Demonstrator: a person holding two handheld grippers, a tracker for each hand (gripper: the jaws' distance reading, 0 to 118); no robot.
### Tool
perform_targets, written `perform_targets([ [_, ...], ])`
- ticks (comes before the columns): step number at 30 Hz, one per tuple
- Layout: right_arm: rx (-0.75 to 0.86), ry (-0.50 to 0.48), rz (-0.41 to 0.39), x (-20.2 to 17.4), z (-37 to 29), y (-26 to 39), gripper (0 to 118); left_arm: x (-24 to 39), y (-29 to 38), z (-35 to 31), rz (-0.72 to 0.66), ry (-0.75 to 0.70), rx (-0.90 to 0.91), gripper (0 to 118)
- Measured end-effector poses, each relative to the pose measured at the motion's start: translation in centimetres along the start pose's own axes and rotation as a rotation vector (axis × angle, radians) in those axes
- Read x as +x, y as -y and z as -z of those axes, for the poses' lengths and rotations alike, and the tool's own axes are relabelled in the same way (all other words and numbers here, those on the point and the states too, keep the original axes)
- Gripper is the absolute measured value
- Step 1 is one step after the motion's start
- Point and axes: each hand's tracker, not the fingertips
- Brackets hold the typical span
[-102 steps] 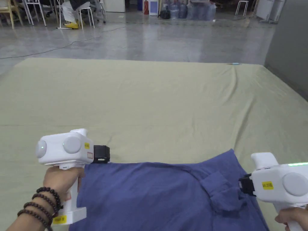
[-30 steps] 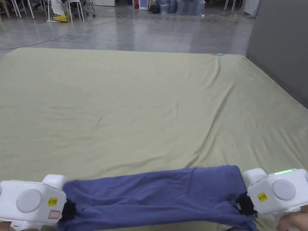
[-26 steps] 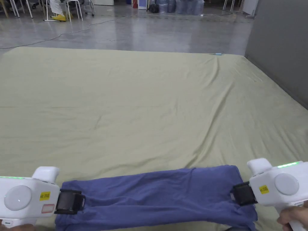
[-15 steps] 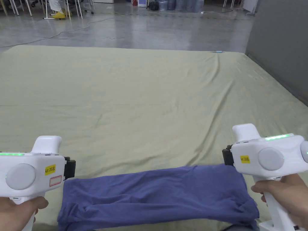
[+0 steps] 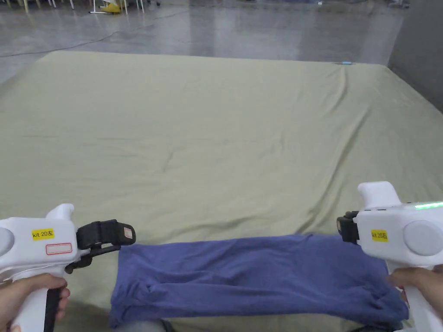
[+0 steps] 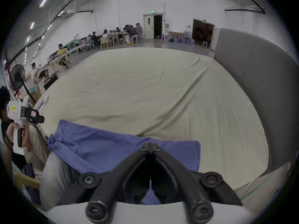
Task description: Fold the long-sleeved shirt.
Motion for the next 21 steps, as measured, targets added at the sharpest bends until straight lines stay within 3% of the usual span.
perform_targets([
  [3, -0.036, -0.014, 0.006, -0.4, 0.9, 0.8, 0, -4.4, 0.5, 1.7, -0.168, 0.07, -0.084, 117],
  [6, -0.058, -0.025, 0.011, -0.8, 1.6, 1.2, 0, -6.3, 1.6, 4.2, -0.266, 0.26, -0.181, 117],
  [9, -0.07, -0.026, 0.013, -1.1, 2.0, 1.4, 0, -5.7, 2.5, 5.8, -0.216, 0.333, -0.148, 117],
  [13, -0.077, -0.03, 0.018, -1.0, 1.8, 1.4, 0, -5.0, 2.6, 8.5, -0.268, 0.519, -0.233, 117],
  [18, -0.075, -0.022, 0.029, -0.8, 1.5, 1.5, 0, -2.5, 2.3, 11.4, -0.163, 0.515, -0.24, 116],
  [19, -0.076, -0.021, 0.033, -0.7, 1.5, 1.6, 0, -1.9, 2.2, 11.4, -0.113, 0.465, -0.21, 104],
  [20, -0.077, -0.019, 0.036, -0.6, 1.4, 1.6, 0, -1.2, 2.0, 11.6, -0.053, 0.371, -0.204, 68],
  [21, -0.079, -0.017, 0.038, -0.5, 1.4, 1.7, 0, -0.8, 2.1, 12.1, -0.015, 0.234, -0.206, 0],
])
